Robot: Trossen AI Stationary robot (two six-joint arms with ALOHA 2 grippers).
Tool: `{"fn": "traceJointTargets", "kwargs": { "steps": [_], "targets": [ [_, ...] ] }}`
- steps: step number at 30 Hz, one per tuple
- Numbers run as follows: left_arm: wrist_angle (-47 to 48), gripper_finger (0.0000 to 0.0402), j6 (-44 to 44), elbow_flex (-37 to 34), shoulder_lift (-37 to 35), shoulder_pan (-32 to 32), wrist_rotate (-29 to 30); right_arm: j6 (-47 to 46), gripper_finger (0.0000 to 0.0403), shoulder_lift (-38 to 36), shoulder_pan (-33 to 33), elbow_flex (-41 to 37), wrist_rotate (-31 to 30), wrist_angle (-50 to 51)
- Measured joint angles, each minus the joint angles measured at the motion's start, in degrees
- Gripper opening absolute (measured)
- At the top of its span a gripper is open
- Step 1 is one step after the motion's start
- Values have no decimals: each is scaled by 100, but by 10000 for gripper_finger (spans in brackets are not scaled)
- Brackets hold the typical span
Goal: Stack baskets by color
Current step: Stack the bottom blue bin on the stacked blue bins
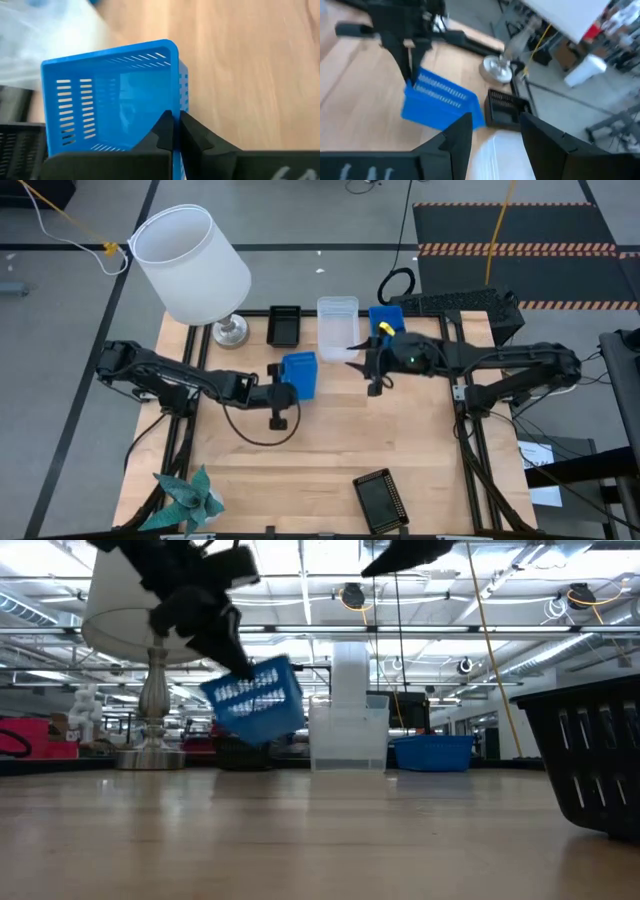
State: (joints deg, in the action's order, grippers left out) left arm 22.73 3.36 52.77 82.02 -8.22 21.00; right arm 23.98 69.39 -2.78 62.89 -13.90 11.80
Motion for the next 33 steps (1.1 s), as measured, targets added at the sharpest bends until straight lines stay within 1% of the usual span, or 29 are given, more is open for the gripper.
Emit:
{"fn": "traceJointTargets", "kwargs": {
  "steps": [5, 11, 16, 21, 25, 29, 33],
  "targets": [
    [6, 21, -310, 404, 10, -1, 641, 25, 174, 296, 440, 4, -104, -634],
    [14, 8, -314, 523, 16, -12, 850, 152, 191, 872, 653, 66, -101, -947],
    [-129, 21, 30, 523, 72, -9, 1204, 179, 196, 1465, 677, 352, -104, -1047],
    [-455, 8, 511, 524, 128, -9, 1410, 388, 196, 1981, 655, 499, -136, -1025],
    [-535, 18, 717, 521, 179, -22, 1492, 555, 196, 2188, 610, 553, -450, -1040],
    [-626, 19, 837, 521, 173, -25, 1506, 691, 184, 2271, 553, 555, -557, -1056],
    [-630, 8, 864, 521, 173, -27, 1506, 780, 159, 2269, 546, 555, -558, -1048]
  ]
}}
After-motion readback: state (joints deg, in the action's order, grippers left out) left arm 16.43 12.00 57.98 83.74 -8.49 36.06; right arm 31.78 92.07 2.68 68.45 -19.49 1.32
